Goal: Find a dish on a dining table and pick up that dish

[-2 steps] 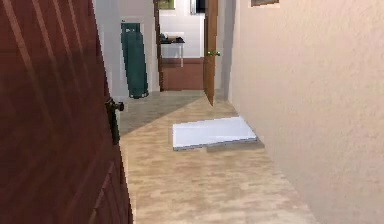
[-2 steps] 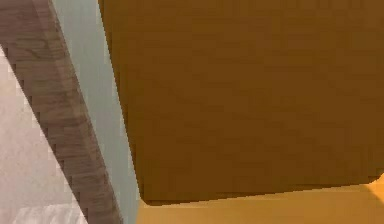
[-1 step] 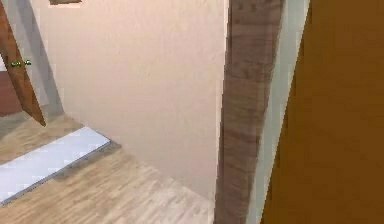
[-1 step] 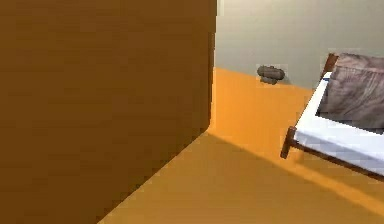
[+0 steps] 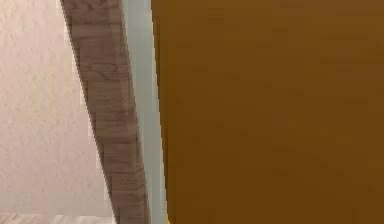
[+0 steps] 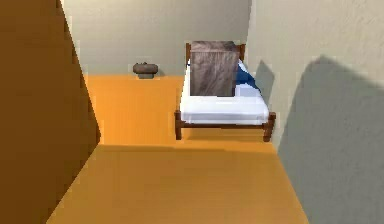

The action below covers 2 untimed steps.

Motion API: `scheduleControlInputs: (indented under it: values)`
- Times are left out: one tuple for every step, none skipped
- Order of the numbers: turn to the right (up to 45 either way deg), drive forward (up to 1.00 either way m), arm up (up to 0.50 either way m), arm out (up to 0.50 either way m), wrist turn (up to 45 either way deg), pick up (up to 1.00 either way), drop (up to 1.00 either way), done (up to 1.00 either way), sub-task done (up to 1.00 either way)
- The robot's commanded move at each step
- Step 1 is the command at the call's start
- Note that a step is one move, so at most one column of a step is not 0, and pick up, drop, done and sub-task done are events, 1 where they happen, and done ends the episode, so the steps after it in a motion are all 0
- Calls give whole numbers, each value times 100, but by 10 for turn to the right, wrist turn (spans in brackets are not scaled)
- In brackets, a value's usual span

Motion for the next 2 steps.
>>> scheduleControlInputs:
  values:
    - [0,15,0,0,0,0,0,0,0]
    - [-450,0,0,0,0,0,0,0,0]
